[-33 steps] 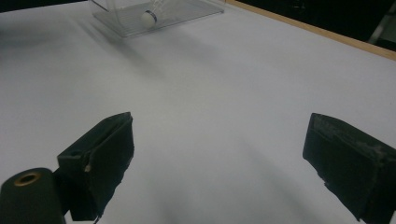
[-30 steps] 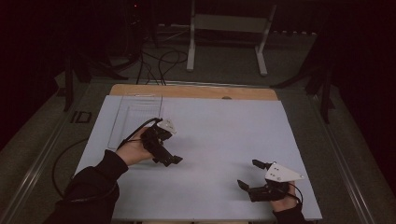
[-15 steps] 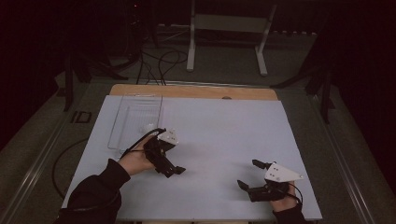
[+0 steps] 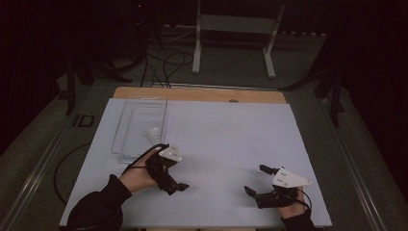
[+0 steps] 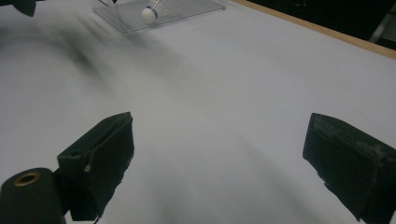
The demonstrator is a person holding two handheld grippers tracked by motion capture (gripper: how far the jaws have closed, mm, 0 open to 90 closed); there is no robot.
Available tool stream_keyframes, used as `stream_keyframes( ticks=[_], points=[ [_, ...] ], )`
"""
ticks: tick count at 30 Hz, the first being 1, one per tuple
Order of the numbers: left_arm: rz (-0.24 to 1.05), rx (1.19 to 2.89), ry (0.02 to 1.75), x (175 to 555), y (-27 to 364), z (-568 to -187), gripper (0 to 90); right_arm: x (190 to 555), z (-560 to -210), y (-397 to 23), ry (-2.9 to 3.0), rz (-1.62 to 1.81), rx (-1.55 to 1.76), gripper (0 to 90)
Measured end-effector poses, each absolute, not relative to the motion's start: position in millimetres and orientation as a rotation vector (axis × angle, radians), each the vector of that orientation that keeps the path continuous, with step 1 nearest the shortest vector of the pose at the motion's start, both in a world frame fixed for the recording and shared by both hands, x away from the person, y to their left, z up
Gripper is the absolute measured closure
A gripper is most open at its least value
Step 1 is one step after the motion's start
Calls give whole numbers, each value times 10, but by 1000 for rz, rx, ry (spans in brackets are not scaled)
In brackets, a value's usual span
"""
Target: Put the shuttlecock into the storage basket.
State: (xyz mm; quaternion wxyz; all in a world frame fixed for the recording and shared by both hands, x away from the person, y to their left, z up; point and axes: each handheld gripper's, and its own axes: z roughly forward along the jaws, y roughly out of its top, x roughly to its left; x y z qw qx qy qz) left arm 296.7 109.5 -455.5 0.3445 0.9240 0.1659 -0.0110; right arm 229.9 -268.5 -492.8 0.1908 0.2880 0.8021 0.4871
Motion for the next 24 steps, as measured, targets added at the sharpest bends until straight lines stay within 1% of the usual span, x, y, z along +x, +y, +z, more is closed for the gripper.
stream_keyframes(
  ticks=[12, 24],
  points=[
    [-41, 2387, 456, 2806, 1266, -4719, 1, 2298, -4931, -2678, 2259, 1368, 814, 88],
    [12, 2383, 516, 2658, 1450, -4824, 1, 2299, -4937, -2671, 2266, 1366, 811, 88]
  ],
)
